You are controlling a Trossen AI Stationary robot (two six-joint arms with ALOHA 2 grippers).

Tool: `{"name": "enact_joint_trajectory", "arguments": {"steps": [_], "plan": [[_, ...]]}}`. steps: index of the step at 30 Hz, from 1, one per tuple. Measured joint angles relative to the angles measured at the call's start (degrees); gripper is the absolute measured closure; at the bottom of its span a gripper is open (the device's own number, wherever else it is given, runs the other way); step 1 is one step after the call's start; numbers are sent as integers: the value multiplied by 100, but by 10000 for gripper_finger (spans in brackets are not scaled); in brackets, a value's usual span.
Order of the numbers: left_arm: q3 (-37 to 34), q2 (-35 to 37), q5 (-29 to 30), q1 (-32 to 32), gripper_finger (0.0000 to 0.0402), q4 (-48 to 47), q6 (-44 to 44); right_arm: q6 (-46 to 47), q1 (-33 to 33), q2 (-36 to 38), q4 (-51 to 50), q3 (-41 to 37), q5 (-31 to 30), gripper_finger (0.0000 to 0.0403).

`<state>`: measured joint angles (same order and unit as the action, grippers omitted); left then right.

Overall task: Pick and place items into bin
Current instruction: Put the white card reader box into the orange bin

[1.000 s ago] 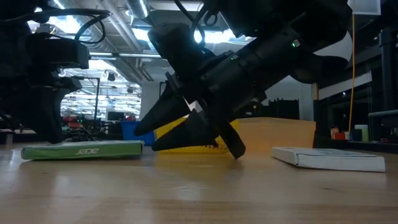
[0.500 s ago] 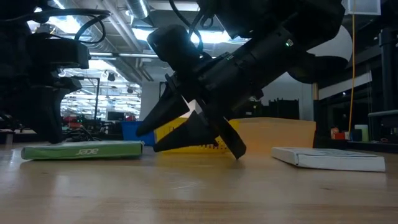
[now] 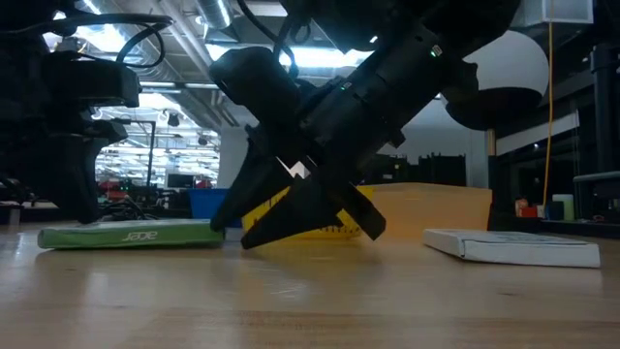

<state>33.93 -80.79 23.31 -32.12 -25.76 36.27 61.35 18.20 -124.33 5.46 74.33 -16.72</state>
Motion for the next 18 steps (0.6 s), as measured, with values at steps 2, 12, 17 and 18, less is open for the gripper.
{"name": "enact_joint_trajectory", "arguments": {"steps": [2,12,17,18], "plan": [[0,0,-2,0,399,-2,0,15,0,3,-46,8,-40,276],[0,0,13,-2,401,7,0,-5,-73,7,328,10,-127,276],[0,0,49,-2,399,15,0,163,-92,-46,319,21,10,276],[0,-2,55,0,399,17,0,233,-92,-89,316,25,41,276]]}}
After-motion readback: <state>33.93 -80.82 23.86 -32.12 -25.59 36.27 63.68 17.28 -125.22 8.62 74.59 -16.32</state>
